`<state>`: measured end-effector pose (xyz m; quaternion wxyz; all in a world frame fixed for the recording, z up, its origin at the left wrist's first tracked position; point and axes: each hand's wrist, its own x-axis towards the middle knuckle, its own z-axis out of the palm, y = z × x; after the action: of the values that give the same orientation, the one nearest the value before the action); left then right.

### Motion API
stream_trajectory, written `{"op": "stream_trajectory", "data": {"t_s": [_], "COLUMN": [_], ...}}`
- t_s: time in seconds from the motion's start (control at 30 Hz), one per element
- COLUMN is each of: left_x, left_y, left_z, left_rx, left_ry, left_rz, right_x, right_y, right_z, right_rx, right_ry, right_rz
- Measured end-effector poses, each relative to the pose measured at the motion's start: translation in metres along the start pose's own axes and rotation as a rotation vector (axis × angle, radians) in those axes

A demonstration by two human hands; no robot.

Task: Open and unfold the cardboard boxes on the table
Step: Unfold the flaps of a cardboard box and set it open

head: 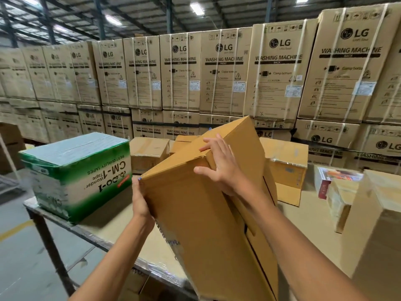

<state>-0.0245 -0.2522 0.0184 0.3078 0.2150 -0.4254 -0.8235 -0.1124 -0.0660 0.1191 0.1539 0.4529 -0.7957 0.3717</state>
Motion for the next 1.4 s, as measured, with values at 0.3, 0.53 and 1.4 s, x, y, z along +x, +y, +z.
{"op": "stream_trajectory", "data": {"t_s": [0.3, 0.53, 1.4], "left_x": [0.054, 0.084, 0.188], "left_y": [-0.016, -0.047, 0.020], "left_z": [-0.072, -0.108, -0.091], "left_rx": [-0.150, -0.105, 1.275], "left_ry": [0.205, 0.496, -0.646], "left_rz": [-0.235, -0.450, 0.073], "right_x": [0.076, 0.085, 0.012], "right_y": [-0.005, -0.010, 0.014], "right_z": [0.095, 0.188, 0.218], "right_rx": [-0.103, -0.104, -0.290], "right_ry": [-0.231, -0.384, -0.173], "right_rz": [-0.202, -0.120, 0.935]}}
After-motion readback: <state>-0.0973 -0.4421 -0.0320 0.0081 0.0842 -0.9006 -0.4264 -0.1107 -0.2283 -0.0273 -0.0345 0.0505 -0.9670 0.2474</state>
